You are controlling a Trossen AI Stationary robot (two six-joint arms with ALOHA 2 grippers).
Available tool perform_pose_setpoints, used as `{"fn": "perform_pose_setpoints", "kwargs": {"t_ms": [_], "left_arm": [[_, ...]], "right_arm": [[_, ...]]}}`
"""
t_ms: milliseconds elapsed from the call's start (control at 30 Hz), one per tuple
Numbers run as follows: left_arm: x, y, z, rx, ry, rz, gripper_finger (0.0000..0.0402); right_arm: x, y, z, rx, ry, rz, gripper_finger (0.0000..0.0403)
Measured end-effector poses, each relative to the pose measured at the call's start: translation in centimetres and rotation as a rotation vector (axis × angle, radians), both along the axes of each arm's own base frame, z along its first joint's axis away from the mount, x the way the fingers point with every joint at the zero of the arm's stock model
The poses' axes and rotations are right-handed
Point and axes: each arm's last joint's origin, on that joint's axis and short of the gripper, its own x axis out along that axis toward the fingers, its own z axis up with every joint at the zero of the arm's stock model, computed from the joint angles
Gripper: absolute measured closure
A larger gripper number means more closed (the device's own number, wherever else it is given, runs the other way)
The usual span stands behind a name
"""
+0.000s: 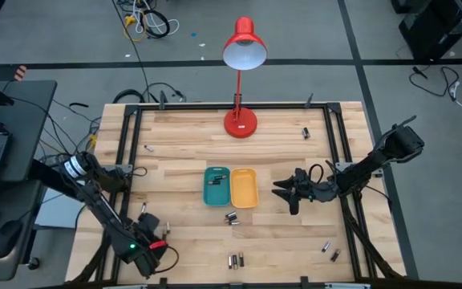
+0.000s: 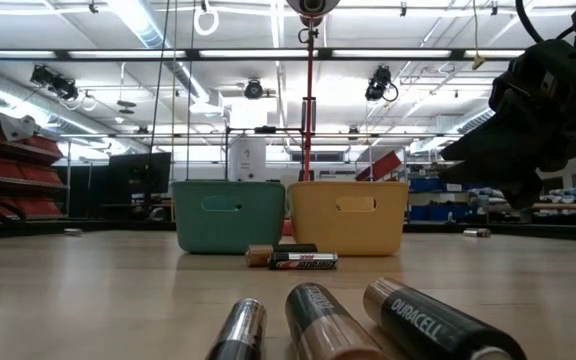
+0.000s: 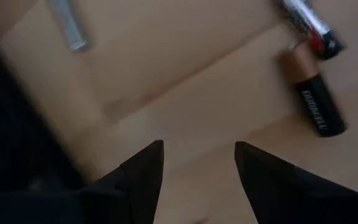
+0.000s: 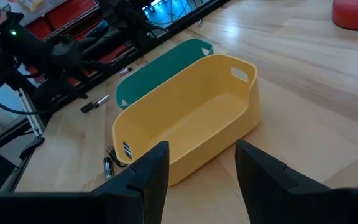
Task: Sort batteries
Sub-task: Put the black battery into the blue bin
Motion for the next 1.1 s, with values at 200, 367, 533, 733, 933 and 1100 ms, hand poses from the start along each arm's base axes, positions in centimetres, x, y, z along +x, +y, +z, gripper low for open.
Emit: {"fn": "perform_pose_setpoints", "kwargs": {"t_ms": [200,367,533,733,933,1100], "left_arm": [[3.4,-0.4,0.1,-0.041,-0.338,0.016,0.0188],[6.3,1.1,0.3,0.014,-0.521,0.117,0.0188],[8.2,2.5,-2.3,0.024,-0.354,0.141,0.0188],[8.8,3.0,-3.2,0.007,-0.268,0.091,0.0188],[8.7,3.0,-2.0,0.049,-0.176,0.056,0.0188],[8.2,3.4,-0.1,0.146,-0.039,0.021,0.0188]], "right_arm": [[0.0,0.0,0.0,0.014,-0.003,-0.004,0.0233],[0.0,0.0,0.0,0.014,-0.003,-0.004,0.0232],[0.0,0.0,0.0,0.014,0.0,-0.001,0.0236],[0.0,0.0,-0.1,0.007,0.013,0.004,0.0233],[0.0,0.0,-0.1,0.004,0.014,0.005,0.0234],[0.0,0.0,-0.1,0.009,0.012,0.004,0.0234]]}}
